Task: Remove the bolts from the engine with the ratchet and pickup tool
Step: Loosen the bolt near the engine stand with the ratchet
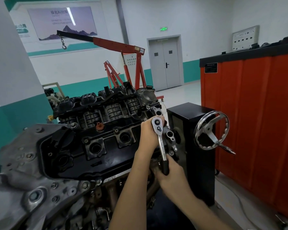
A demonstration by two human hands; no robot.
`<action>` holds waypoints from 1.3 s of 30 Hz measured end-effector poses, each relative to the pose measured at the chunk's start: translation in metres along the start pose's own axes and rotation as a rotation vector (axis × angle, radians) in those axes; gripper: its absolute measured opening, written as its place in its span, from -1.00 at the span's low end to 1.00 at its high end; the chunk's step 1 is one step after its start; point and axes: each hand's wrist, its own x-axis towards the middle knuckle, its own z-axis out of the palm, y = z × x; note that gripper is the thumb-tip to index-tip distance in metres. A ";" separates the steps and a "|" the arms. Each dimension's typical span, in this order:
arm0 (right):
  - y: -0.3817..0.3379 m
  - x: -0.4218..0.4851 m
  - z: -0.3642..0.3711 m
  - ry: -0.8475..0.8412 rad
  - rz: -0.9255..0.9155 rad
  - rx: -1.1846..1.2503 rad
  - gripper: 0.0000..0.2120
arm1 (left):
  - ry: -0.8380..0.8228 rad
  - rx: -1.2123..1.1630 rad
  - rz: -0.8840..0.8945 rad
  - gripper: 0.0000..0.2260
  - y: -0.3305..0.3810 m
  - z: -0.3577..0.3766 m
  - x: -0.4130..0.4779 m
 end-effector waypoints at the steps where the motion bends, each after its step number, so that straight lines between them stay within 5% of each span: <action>1: 0.001 0.003 -0.017 -0.051 -0.013 -0.058 -0.80 | -0.025 -0.005 -0.008 -0.48 -0.001 -0.002 0.000; 3: 0.002 0.018 -0.066 -0.161 -0.057 -0.254 -0.70 | -0.094 0.023 -0.041 -0.51 0.000 -0.005 0.001; 6: -0.014 0.060 -0.131 -0.220 -0.202 -0.742 -0.79 | -0.179 0.085 -0.076 -0.71 0.006 -0.007 0.004; 8: -0.031 0.083 -0.143 -0.179 -0.339 -1.059 -0.84 | -0.143 0.050 -0.085 -0.83 0.006 -0.009 0.004; 10: -0.033 0.086 -0.134 -0.120 -0.371 -1.130 -0.82 | -0.044 -0.026 -0.103 -0.78 0.003 -0.010 0.002; 13: -0.011 0.048 -0.104 -0.047 -0.210 -0.765 -0.79 | 0.007 -0.044 -0.080 -0.54 0.001 -0.005 -0.002; 16: 0.002 0.004 -0.043 -0.011 -0.049 -0.209 -0.84 | 0.043 -0.063 -0.055 -0.53 0.003 0.005 -0.005; 18: 0.001 -0.003 -0.002 0.039 -0.007 -0.061 -0.88 | 0.061 -0.002 -0.028 -0.53 0.003 0.005 -0.003; 23: 0.001 0.008 -0.024 -0.044 -0.040 -0.131 -0.87 | -0.033 0.050 -0.055 -0.47 0.000 -0.006 0.002; 27: -0.008 0.052 -0.115 -0.188 -0.192 -0.699 -0.82 | -0.128 0.083 -0.074 -0.54 0.001 -0.009 0.004; 31: -0.032 0.088 -0.139 -0.103 -0.383 -1.140 -0.87 | -0.017 0.050 -0.080 -0.70 0.000 -0.007 0.001; 33: -0.020 0.073 -0.124 -0.051 -0.317 -1.035 -0.84 | 0.044 -0.017 -0.070 -0.56 -0.001 -0.006 -0.003; 39: 0.004 0.000 -0.016 0.025 0.003 -0.109 -0.82 | 0.093 -0.014 0.034 -0.48 -0.003 0.006 -0.007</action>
